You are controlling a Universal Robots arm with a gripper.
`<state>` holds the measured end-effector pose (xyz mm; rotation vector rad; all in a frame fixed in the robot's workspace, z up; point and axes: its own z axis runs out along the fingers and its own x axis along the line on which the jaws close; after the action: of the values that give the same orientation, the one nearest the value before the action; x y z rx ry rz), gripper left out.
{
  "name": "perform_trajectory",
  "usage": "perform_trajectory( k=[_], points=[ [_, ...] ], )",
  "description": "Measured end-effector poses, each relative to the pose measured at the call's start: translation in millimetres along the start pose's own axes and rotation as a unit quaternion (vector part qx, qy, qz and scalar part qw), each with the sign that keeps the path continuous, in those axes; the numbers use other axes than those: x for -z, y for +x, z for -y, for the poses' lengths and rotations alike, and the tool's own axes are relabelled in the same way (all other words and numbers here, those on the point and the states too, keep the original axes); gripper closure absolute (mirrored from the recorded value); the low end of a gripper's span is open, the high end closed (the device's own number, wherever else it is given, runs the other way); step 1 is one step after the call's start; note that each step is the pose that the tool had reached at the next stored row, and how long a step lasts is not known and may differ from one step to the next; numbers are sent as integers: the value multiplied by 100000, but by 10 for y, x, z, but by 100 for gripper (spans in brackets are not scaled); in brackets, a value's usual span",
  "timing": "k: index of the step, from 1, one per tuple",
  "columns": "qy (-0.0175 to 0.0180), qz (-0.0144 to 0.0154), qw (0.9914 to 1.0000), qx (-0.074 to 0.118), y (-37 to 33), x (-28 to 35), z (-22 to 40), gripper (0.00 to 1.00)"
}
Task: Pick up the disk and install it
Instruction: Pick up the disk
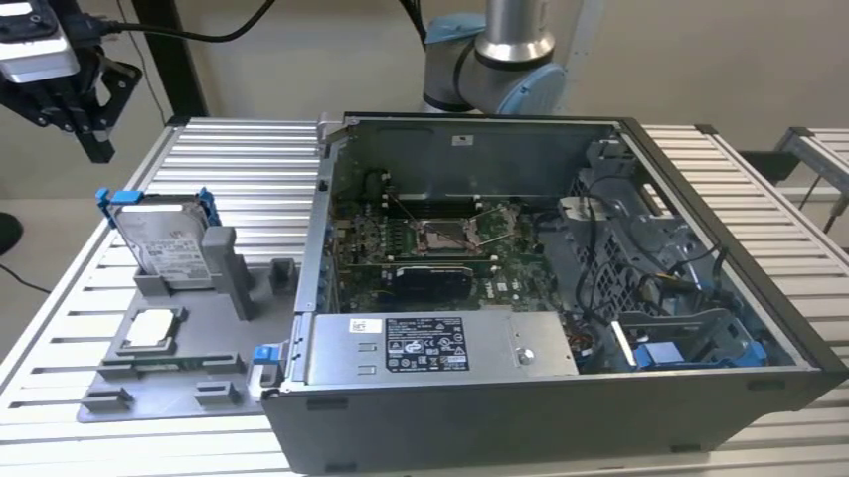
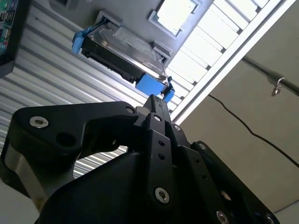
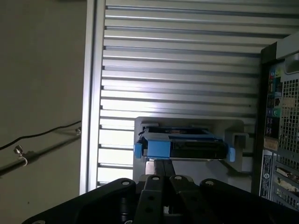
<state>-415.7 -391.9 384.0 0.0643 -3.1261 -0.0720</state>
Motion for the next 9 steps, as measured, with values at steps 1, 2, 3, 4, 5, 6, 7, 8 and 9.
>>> perform_trajectory(
  k=[1, 2, 3, 4, 5, 6, 7, 8, 9],
  points=[
    [1, -2, 100000, -2, 0, 0, 0, 100],
    [0, 1, 100000, -2, 0, 0, 0, 100],
    [1, 1, 100000, -2, 0, 0, 0, 100],
    [-1, 5, 100000, -1, 0, 0, 0, 100],
    [0, 5, 100000, 0, 0, 0, 0, 100],
    [0, 4, 100000, -2, 0, 0, 0, 100],
    [0, 2, 100000, 31, 0, 0, 0, 100],
    [0, 2, 100000, 138, 0, 0, 0, 100],
    [4, -4, 100000, 315, 0, 0, 0, 100]
  ],
)
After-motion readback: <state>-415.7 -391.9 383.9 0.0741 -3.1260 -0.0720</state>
